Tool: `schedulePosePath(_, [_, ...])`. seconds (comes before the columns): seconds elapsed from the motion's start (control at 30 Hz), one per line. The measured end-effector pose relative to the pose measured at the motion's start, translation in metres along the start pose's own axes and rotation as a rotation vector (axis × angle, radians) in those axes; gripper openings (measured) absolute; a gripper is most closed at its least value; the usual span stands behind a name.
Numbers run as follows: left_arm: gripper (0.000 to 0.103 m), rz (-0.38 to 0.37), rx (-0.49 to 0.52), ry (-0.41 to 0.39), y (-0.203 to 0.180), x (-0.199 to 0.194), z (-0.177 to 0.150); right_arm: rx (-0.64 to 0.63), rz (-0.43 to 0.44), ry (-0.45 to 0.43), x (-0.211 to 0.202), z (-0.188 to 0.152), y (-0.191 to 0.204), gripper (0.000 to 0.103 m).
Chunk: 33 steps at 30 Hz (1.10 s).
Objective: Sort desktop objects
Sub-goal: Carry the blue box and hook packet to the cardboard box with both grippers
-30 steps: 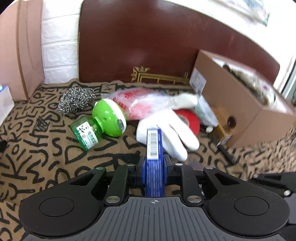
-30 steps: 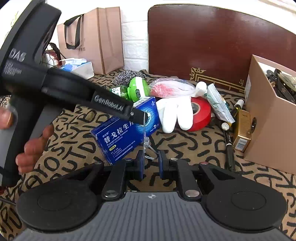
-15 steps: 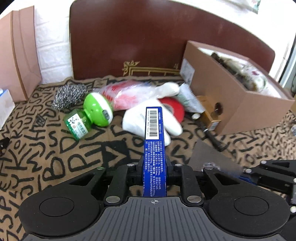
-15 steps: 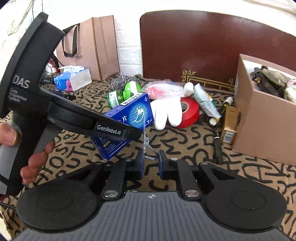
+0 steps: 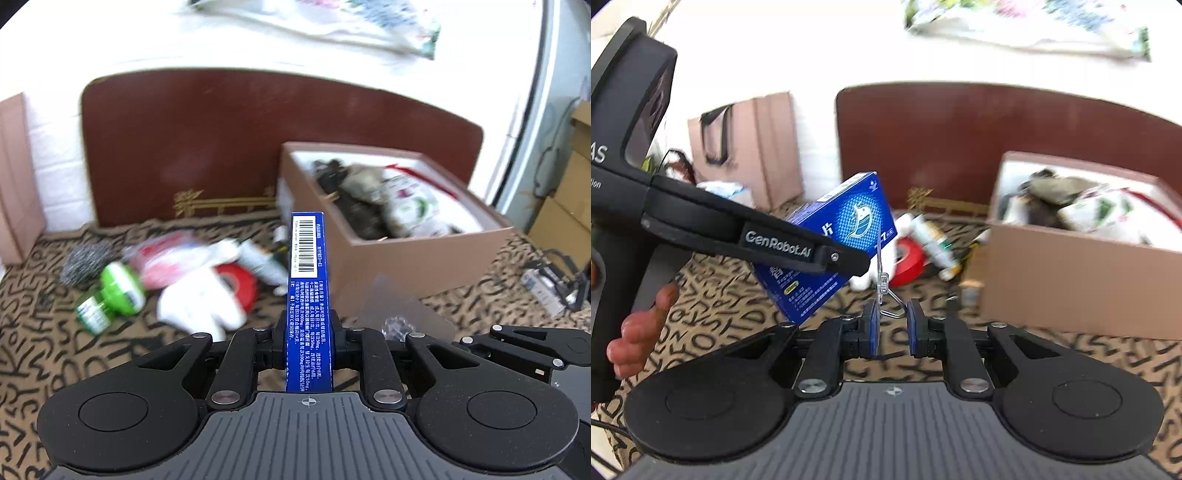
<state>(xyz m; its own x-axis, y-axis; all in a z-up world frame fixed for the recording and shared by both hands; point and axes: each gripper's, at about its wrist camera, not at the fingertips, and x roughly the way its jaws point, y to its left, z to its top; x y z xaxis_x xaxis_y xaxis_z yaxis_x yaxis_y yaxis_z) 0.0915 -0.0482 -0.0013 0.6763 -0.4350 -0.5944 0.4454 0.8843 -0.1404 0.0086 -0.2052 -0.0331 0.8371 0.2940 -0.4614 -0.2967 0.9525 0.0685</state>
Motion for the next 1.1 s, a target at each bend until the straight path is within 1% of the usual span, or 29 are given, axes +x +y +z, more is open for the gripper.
schedulePosePath(0.13, [0.016,-0.044,0.027,-0.022,-0.031,0.005,0.019,0.019,-0.049,-0.057,-0.02,0.008,-0.024,0.018])
schedulePosePath(0.3, [0.016,-0.101,0.07,-0.055,-0.072,0.02,0.049,0.049,-0.134,-0.126,-0.04,0.019,-0.062,0.018])
schedulePosePath(0.4, [0.016,-0.134,0.078,-0.069,-0.095,0.036,0.071,0.065,-0.194,-0.158,-0.046,0.028,-0.09,0.018])
schedulePosePath(0.6, [0.016,-0.19,0.064,-0.064,-0.134,0.076,0.107,0.076,-0.314,-0.21,-0.046,0.049,-0.145,0.018])
schedulePosePath(0.73, [0.016,-0.221,0.05,-0.039,-0.153,0.107,0.123,0.09,-0.387,-0.201,-0.034,0.055,-0.186,0.018])
schedulePosePath(0.83, [0.016,-0.232,0.042,0.0,-0.165,0.135,0.129,0.088,-0.456,-0.169,-0.017,0.054,-0.215,0.018])
schedulePosePath(0.97, [0.016,-0.236,0.042,0.038,-0.176,0.169,0.134,0.103,-0.48,-0.129,0.004,0.052,-0.242,0.018])
schedulePosePath(1.1, [0.016,-0.244,0.041,0.058,-0.178,0.189,0.134,0.074,-0.508,-0.1,0.024,0.049,-0.255,0.018])
